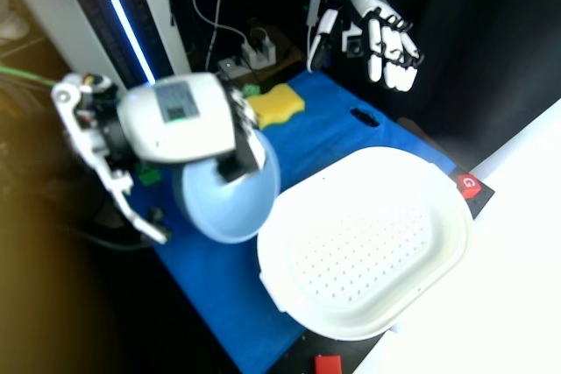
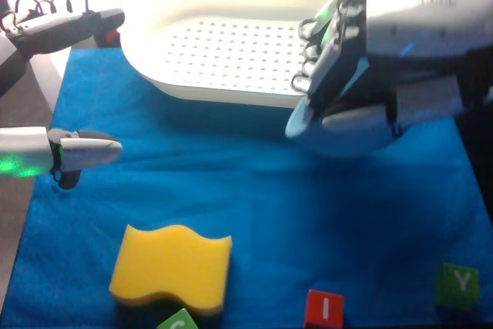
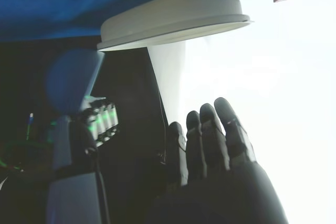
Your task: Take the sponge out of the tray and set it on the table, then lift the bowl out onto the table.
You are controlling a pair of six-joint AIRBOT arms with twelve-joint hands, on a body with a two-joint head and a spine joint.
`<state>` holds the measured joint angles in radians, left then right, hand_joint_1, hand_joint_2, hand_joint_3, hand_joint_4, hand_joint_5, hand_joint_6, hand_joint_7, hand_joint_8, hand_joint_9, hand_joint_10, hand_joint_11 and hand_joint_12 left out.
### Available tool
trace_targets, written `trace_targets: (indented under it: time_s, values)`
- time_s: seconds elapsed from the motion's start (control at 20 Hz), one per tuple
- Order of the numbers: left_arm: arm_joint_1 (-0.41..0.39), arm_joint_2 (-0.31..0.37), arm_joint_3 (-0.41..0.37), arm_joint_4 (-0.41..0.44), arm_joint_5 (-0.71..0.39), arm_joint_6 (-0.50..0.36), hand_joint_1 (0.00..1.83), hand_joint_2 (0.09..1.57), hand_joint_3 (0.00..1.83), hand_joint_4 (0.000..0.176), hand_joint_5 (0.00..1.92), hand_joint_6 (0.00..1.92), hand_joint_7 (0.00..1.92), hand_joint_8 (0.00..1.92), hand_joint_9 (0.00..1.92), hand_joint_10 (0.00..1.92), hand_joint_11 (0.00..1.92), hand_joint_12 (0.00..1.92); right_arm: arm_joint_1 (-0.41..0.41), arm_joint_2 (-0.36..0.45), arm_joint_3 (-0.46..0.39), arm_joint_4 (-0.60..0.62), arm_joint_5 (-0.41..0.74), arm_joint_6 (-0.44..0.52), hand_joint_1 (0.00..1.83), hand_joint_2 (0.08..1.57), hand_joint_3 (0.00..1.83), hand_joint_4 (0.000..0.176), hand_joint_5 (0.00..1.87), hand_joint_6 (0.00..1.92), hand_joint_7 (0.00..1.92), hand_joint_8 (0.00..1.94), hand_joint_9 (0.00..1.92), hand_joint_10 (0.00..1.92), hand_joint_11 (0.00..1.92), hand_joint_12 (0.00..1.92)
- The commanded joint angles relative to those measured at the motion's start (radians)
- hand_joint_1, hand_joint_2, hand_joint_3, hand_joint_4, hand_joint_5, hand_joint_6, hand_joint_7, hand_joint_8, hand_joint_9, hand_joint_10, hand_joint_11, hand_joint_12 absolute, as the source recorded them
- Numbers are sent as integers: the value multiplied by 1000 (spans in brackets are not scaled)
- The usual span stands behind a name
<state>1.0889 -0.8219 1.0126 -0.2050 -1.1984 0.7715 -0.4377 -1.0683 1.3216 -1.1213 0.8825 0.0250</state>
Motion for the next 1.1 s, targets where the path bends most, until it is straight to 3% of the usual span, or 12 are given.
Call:
trace_targets:
  time_s: [0.0,0.1,0.2,0.3,0.4,0.5,0.7,0.85,0.9,0.95,1.0,1.05]
  values:
    - [-3,4,-1,-18,-140,-4,832,893,4,79,325,1,308,3,277,1,0,739,-20,0,-18,66,73,3,549,1486,0,0,1087,254,1271,16,1203,55,770,881]
    - [-2,3,-4,-20,-143,-4,822,894,0,76,326,2,313,5,282,2,0,762,-108,-25,-26,103,75,3,202,1543,7,0,1007,103,1133,1,1041,2,592,870]
    - [-1,4,-5,-21,-143,-4,774,906,3,86,317,0,321,4,288,3,0,781,-178,-58,-13,144,79,3,230,1515,0,0,1063,62,1151,3,1049,3,651,858]
    - [1,6,-5,-22,-145,-6,782,914,3,57,323,2,319,2,287,2,0,772,-192,-72,-11,142,81,5,274,1535,0,0,1079,35,1185,5,1077,7,645,890]
    - [1,5,-5,-22,-146,-7,787,921,5,57,318,0,319,1,284,0,0,771,-193,-74,-11,141,81,5,112,1565,6,0,1049,11,1166,1,1037,3,586,939]
    - [1,5,-5,-22,-146,-7,784,926,4,57,321,1,311,0,286,0,0,797,-193,-68,-10,138,81,10,201,1535,0,0,1086,22,1163,7,1050,8,592,987]
    - [4,5,-5,-23,-146,-7,779,915,0,76,313,0,298,0,291,3,0,805,-192,-62,-10,139,85,11,200,1512,0,0,1033,1,1056,0,977,0,540,1008]
    - [4,4,-5,-24,-148,-7,767,920,1,80,326,4,310,4,299,4,0,814,-193,-45,-10,159,131,12,79,1407,0,0,460,0,658,0,636,0,212,746]
    - [5,4,-6,-25,-148,-8,771,926,3,83,325,3,308,3,295,2,0,812,-193,-35,-12,174,139,12,102,1292,0,53,242,0,358,0,366,0,42,726]
    - [7,4,-6,-26,-150,-8,770,926,3,76,327,4,309,3,294,2,0,811,-193,-28,-12,189,141,12,106,1220,0,90,166,0,210,0,213,0,8,595]
    - [9,4,-6,-28,-153,-9,780,917,0,71,331,3,317,3,293,1,0,766,-193,-18,-12,205,142,12,64,1140,0,114,65,0,41,0,42,0,1,342]
    - [12,4,-6,-29,-157,-11,791,913,0,71,335,2,320,2,288,0,0,732,-195,-8,-12,224,142,12,132,1084,0,141,20,2,7,0,8,0,0,68]
